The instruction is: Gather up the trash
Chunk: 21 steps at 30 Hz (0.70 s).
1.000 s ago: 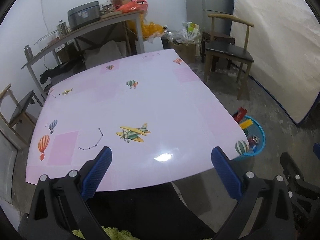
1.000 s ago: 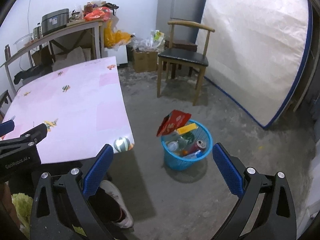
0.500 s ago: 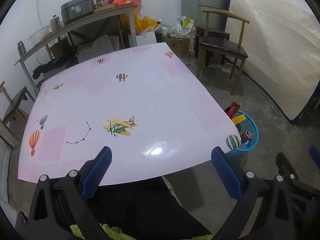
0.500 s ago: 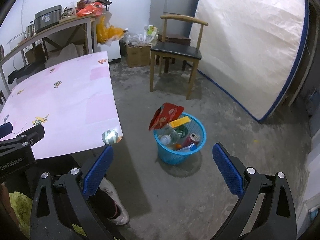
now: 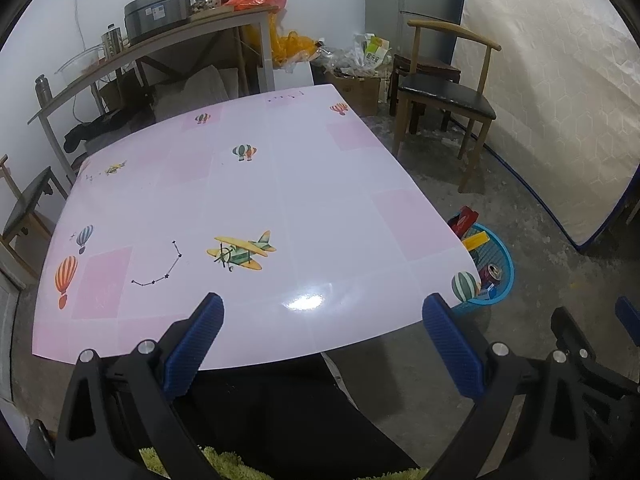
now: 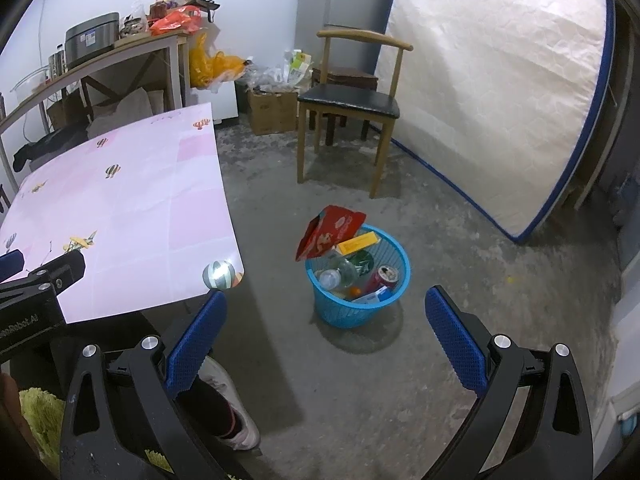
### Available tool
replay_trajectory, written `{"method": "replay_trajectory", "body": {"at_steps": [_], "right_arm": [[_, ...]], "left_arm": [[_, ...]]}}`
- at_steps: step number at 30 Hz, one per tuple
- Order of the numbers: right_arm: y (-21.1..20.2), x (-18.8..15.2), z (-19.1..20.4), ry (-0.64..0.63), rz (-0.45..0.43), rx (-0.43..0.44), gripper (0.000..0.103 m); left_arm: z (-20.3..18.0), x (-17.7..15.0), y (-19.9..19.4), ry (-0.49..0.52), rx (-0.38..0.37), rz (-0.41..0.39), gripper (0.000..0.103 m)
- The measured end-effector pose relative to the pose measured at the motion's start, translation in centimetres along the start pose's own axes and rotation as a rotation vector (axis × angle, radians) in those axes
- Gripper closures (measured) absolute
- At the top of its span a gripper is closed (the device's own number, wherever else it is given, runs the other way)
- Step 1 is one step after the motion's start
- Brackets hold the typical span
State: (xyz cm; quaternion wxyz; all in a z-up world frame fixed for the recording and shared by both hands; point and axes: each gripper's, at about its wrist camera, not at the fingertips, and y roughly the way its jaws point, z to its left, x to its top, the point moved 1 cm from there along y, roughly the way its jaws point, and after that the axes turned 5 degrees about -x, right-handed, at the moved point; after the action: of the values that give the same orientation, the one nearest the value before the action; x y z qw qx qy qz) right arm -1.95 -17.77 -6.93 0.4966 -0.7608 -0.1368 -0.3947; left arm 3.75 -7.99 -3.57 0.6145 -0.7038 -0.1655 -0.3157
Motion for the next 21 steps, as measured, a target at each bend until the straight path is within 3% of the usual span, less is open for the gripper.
{"method": "replay_trajectory", "body": {"at_steps": [21], "right_arm": [[0.07,0.19,-0.26,-0.003,-0.002,0.002,0.008]], "left_arm": [[0.30,-0.03,0.05,-0.020,-0.008,0.010,0.005]]}}
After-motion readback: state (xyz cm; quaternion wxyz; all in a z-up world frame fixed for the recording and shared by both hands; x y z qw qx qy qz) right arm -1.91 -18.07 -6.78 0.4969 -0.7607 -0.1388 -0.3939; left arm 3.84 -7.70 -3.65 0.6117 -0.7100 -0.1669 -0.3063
